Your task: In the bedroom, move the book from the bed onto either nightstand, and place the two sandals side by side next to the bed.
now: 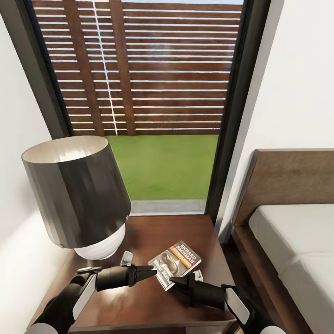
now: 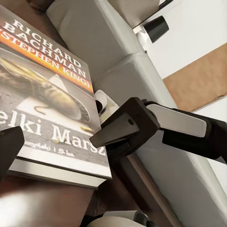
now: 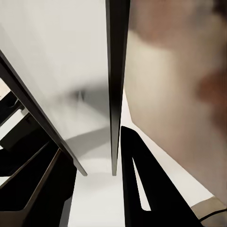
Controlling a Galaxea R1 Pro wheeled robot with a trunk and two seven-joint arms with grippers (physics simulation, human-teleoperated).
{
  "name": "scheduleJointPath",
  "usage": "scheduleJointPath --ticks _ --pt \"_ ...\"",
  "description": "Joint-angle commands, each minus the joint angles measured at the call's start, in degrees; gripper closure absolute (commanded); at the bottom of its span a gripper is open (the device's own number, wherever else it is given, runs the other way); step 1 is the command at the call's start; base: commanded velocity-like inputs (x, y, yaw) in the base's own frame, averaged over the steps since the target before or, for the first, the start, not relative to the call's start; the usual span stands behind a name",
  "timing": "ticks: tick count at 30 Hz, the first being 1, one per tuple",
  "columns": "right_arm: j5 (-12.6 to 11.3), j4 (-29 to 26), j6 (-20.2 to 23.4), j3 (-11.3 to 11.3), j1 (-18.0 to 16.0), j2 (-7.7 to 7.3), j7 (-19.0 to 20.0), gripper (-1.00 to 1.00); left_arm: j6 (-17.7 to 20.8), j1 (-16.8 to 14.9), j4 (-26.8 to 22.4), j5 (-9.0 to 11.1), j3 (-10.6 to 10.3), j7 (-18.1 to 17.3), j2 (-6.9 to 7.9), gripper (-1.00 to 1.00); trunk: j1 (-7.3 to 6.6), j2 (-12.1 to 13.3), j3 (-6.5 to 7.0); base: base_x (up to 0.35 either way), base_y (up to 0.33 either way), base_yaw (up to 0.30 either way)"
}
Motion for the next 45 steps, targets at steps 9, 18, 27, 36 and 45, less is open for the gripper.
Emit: scheduleJointPath --ticks 9,18,27,36,45 --pt "1.40 0.10 -1.24 0.26 0.00 -0.10 -0.82 1.00 0.59 -0.04 -0.01 0.51 -0.26 0.11 0.03 -1.00 0.00 -0.01 -0.06 0.000 0.000 0.000" --pt "1.41 0.10 -1.24 0.26 0.00 -0.10 -0.82 1.00 0.59 -0.03 0.07 0.48 -0.24 0.22 -0.36 -1.00 -0.02 0.00 0.16 0.000 0.000 0.000" --pt "1.40 0.10 -1.24 0.26 0.00 -0.10 -0.82 1.00 0.59 -0.07 0.08 0.42 -0.15 0.22 -0.69 -1.00 -0.10 0.04 0.82 0.000 0.000 0.000" --pt "1.39 0.10 -1.24 0.26 0.00 -0.10 -0.82 1.00 0.59 -0.07 0.08 0.42 -0.13 0.22 -0.69 -1.00 -0.10 0.04 0.82 0.000 0.000 0.000" --pt "1.49 -0.04 -1.24 0.34 0.00 -0.02 -0.97 1.00 0.59 -0.05 0.08 0.42 -0.15 0.22 -0.69 -1.00 -0.10 0.04 0.82 0.000 0.000 0.000"
